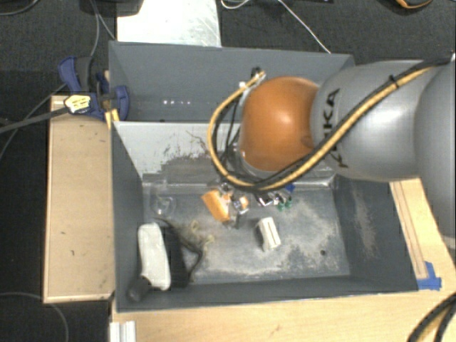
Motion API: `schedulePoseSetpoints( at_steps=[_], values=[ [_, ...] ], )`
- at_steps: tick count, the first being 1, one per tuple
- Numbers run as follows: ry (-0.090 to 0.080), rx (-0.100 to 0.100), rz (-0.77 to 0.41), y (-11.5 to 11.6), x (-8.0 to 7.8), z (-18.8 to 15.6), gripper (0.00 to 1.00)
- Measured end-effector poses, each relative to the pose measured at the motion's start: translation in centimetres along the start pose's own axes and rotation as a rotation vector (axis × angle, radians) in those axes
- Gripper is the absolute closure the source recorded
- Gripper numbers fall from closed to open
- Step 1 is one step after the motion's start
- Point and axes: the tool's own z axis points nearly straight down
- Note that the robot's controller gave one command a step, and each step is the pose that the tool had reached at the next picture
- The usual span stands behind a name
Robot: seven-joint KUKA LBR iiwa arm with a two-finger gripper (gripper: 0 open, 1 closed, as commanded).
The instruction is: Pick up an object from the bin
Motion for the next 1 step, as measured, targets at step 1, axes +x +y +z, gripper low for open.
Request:
schedulePoseSetpoints(
  at_steps=[1],
  values=[
    [0.008, -0.003, 0.032, -1.89, 0.51, -5.3, 1.0]
  ],
)
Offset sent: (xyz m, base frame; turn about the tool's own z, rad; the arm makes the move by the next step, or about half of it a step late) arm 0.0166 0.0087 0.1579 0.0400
